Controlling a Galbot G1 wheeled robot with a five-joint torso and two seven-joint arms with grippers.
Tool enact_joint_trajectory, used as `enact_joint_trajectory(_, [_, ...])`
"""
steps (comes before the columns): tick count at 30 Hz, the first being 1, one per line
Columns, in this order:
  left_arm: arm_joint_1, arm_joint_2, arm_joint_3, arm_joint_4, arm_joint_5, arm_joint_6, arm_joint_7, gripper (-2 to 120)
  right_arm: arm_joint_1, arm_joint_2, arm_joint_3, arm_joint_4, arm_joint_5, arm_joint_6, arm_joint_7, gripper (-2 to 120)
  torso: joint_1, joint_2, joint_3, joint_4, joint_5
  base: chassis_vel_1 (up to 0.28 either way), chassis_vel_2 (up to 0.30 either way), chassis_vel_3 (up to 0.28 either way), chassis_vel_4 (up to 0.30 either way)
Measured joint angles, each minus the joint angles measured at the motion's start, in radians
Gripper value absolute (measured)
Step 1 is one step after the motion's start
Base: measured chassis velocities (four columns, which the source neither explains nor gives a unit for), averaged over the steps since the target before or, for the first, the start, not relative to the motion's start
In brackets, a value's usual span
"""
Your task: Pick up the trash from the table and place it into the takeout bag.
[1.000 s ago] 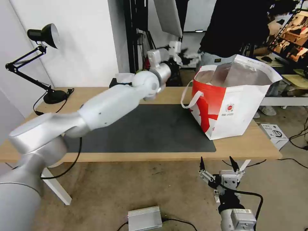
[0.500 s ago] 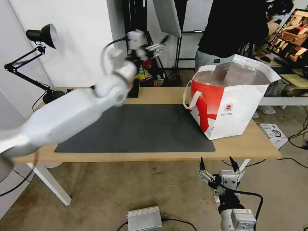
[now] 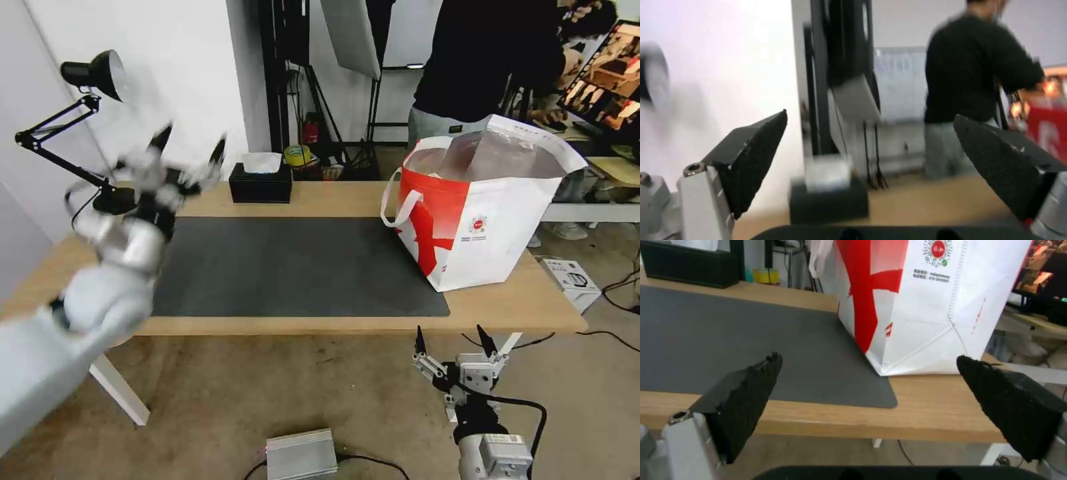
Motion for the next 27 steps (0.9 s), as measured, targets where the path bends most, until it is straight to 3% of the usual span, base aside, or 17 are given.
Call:
enact_joint_trajectory(3, [0.085, -0.047, -0.079, -0.037, 0.042, -0.006, 0.000, 100, 0.000, 0.000, 0.000, 0.000, 0.000, 0.000, 0.000, 100, 0.000, 0.000, 0.000, -0.0007, 0.0032, 0.000, 0.000, 0.000, 0.000])
enact_joint_trajectory(4, [0.148, -0.083, -0.134, -0.052, 0.073, -0.008, 0.001, 100, 0.000, 0.000, 0.000, 0.000, 0.000, 0.000, 0.000, 100, 0.000, 0.000, 0.000, -0.0006, 0.0023, 0.000, 0.000, 0.000, 0.000])
enact_joint_trajectory(5, [0.148, -0.083, -0.134, -0.052, 0.073, -0.008, 0.001, 100, 0.000, 0.000, 0.000, 0.000, 0.000, 0.000, 0.000, 100, 0.000, 0.000, 0.000, -0.0006, 0.0023, 0.000, 0.000, 0.000, 0.000])
enact_joint_trajectory(8, [0.357, -0.219, -0.290, -0.099, 0.176, -0.050, 0.037, 100, 0.000, 0.000, 0.000, 0.000, 0.000, 0.000, 0.000, 100, 0.000, 0.000, 0.000, 0.0003, 0.0022, 0.000, 0.000, 0.000, 0.000])
enact_joint_trajectory(9, [0.357, -0.219, -0.290, -0.099, 0.176, -0.050, 0.037, 100, 0.000, 0.000, 0.000, 0.000, 0.000, 0.000, 0.000, 100, 0.000, 0.000, 0.000, 0.0003, 0.0022, 0.000, 0.000, 0.000, 0.000])
enact_joint_trajectory(11, [0.465, -0.340, -0.366, -0.119, 0.245, -0.085, 0.069, 100, 0.000, 0.000, 0.000, 0.000, 0.000, 0.000, 0.000, 100, 0.000, 0.000, 0.000, -0.0001, 0.0025, 0.000, 0.000, 0.000, 0.000])
enact_joint_trajectory(12, [0.465, -0.340, -0.366, -0.119, 0.245, -0.085, 0.069, 100, 0.000, 0.000, 0.000, 0.000, 0.000, 0.000, 0.000, 100, 0.000, 0.000, 0.000, -0.0001, 0.0025, 0.000, 0.000, 0.000, 0.000])
enact_joint_trajectory(16, [0.601, -0.535, -0.417, -0.108, 0.421, -0.167, 0.129, 100, 0.000, 0.000, 0.000, 0.000, 0.000, 0.000, 0.000, 100, 0.000, 0.000, 0.000, 0.0003, 0.0021, 0.000, 0.000, 0.000, 0.000])
enact_joint_trajectory(24, [0.670, -0.672, -0.417, -0.110, 0.590, -0.198, 0.133, 100, 0.000, 0.000, 0.000, 0.000, 0.000, 0.000, 0.000, 100, 0.000, 0.000, 0.000, -0.0001, 0.0021, 0.000, 0.000, 0.000, 0.000])
enact_joint_trajectory(27, [0.709, -0.752, -0.401, -0.123, 0.662, -0.219, 0.134, 100, 0.000, 0.000, 0.000, 0.000, 0.000, 0.000, 0.000, 100, 0.000, 0.000, 0.000, -0.0001, 0.0022, 0.000, 0.000, 0.000, 0.000])
